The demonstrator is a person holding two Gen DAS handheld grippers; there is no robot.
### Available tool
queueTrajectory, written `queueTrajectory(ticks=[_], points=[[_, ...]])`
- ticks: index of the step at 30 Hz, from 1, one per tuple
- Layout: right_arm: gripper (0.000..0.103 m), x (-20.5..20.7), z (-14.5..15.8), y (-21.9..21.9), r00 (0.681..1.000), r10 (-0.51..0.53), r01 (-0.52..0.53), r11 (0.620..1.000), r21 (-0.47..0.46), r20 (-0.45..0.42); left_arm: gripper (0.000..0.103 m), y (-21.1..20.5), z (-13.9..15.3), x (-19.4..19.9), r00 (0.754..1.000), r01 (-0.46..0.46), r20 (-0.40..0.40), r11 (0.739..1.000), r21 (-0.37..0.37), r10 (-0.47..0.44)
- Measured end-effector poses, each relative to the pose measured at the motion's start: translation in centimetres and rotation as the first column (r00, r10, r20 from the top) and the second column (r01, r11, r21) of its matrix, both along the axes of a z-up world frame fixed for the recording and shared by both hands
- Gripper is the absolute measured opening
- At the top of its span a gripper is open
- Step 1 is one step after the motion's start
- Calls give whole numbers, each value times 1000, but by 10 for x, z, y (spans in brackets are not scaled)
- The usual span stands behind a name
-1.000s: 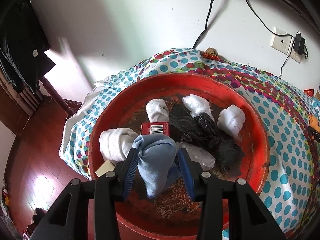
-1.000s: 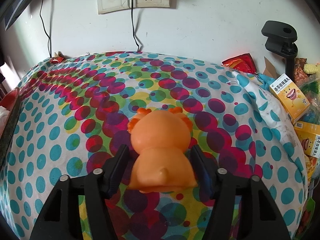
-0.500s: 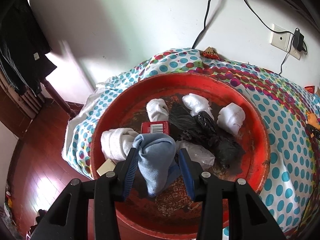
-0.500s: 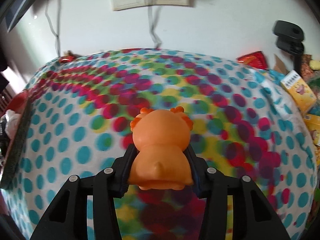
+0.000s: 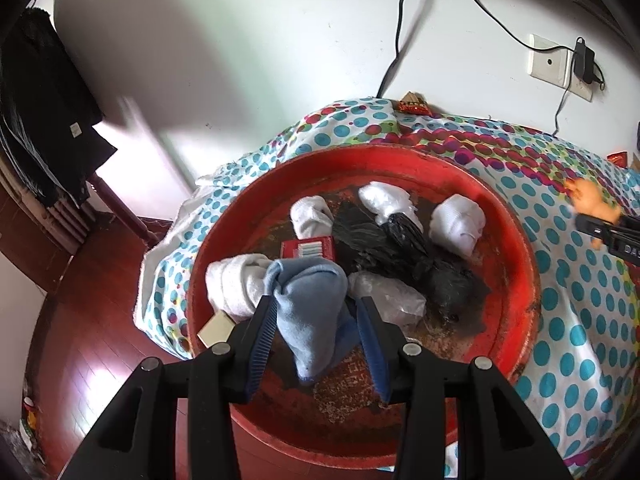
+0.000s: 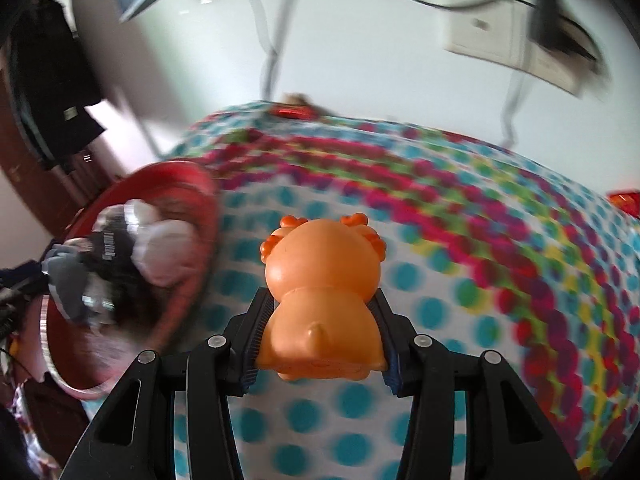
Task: Organize objects
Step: 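Carry the orange toy pig onto the red tray and lower it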
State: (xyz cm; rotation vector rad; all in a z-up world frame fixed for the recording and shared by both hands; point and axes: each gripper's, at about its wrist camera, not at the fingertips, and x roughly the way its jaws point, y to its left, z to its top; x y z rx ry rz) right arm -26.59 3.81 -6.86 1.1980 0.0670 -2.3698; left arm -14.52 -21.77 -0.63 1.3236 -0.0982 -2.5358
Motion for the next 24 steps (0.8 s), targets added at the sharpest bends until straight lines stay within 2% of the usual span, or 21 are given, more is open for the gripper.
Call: queueTrajectory(ticks=[5, 12, 24], points=[[45, 11, 10, -52, 996, 93, -93, 995, -23, -2, 43, -3, 0, 5, 1000, 7, 0, 998, 56, -7], [45, 14, 15, -114, 983, 184, -184, 983, -16, 11, 43, -9, 1, 9, 1000, -13, 5, 998, 57, 13], [48, 11, 0, -170, 972, 233, -235, 969, 77, 26, 43, -24, -7, 9, 998, -45, 49, 996, 77, 41]])
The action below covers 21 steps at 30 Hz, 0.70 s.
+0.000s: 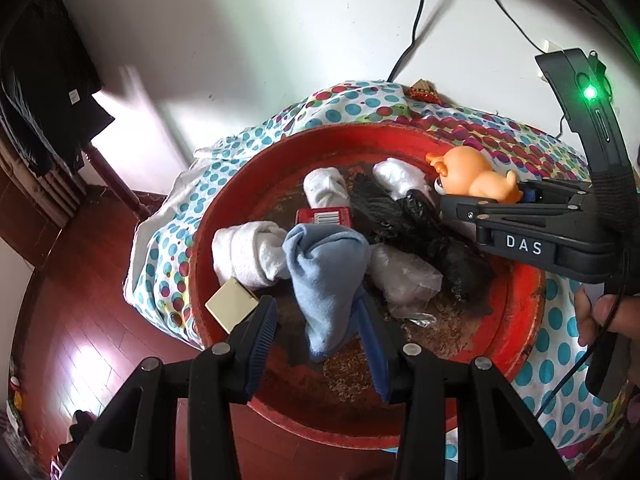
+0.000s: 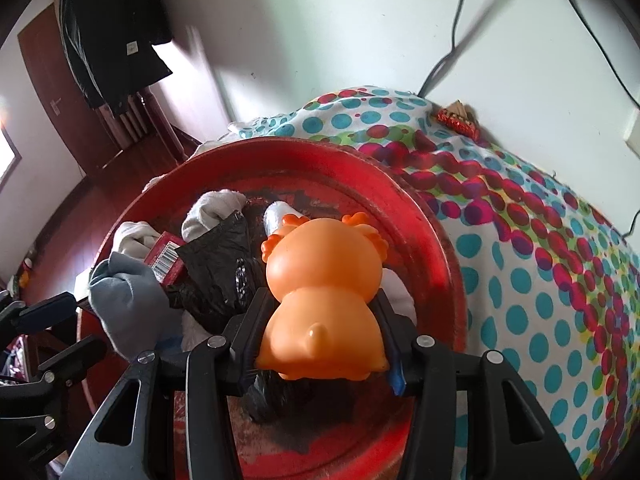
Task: Organize objects
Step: 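Carry the orange toy pig onto the red tray and lower it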
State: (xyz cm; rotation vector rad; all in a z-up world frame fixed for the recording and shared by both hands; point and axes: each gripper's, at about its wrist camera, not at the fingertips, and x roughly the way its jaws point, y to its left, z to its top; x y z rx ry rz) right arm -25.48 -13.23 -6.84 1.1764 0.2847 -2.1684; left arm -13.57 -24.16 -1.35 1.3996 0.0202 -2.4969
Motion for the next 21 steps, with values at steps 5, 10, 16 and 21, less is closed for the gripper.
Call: queueTrajectory(ticks=[5, 10, 16, 21], points=[[61, -3, 2, -4, 1000, -25, 25, 1000, 0, 2, 43, -6, -3, -1, 1000, -16, 12, 1000, 13, 16], [72, 4, 8, -10, 999, -8, 9, 1000, 17, -32, 43, -7, -5, -1, 1000, -16, 23, 1000, 14, 15], [86, 21, 20, -10, 998, -5, 9, 998, 63, -68, 43, -7, -4, 4, 1000, -16, 23, 1000, 25, 15], [97, 42, 35, 8, 995, -58, 67, 993, 100, -86, 43, -6, -2, 8, 1000, -22, 21, 1000, 15, 22]])
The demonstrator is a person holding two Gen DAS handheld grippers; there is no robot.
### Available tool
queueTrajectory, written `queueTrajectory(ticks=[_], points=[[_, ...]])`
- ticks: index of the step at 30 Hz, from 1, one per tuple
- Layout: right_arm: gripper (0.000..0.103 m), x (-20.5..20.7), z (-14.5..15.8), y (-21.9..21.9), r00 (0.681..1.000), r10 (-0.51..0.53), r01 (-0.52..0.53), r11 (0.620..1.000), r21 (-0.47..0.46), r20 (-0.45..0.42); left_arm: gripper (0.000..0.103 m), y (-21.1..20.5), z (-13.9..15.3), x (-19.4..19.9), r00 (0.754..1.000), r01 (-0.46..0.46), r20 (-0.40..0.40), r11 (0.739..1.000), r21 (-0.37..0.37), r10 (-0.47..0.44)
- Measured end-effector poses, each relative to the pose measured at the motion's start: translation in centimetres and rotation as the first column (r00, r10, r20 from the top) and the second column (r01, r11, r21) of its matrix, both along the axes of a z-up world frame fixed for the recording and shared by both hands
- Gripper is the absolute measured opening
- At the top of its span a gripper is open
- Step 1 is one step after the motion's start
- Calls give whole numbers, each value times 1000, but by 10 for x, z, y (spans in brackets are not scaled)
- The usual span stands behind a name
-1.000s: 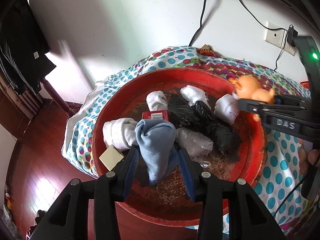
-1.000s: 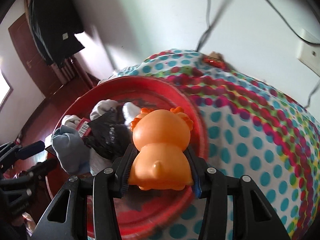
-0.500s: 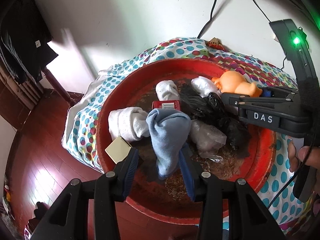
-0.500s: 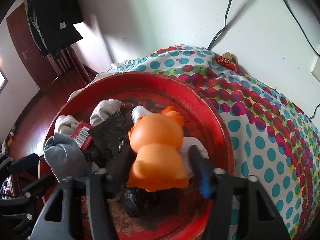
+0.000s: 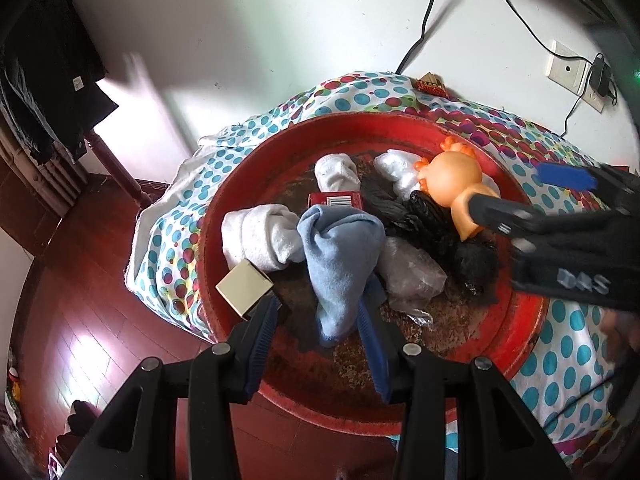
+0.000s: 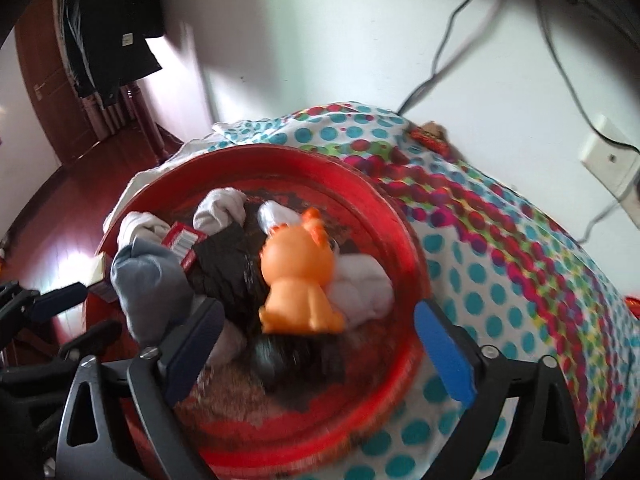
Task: Organize objects
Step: 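Carry the orange toy pig onto the red tray and lower it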
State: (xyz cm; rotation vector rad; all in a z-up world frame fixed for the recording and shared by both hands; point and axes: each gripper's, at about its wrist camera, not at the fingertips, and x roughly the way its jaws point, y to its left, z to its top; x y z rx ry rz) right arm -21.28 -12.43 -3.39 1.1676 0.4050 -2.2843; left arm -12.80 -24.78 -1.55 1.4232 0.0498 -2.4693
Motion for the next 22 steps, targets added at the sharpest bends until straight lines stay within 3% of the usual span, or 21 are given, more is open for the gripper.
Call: queueTrajectory(ticks=[7, 15, 22], points=[[99, 25, 4, 27, 999, -33, 32, 999, 20, 32, 43, 3, 1, 5, 1000, 5, 3, 998, 59, -5], [99, 56, -5, 37, 999, -7, 3, 997, 72, 46, 43, 13, 9, 12, 1000, 6, -15, 998, 66, -5], [100, 65, -10, 44, 998, -4, 0, 998, 61, 67, 43, 17, 14, 17, 1000, -23, -7, 997, 78, 24]])
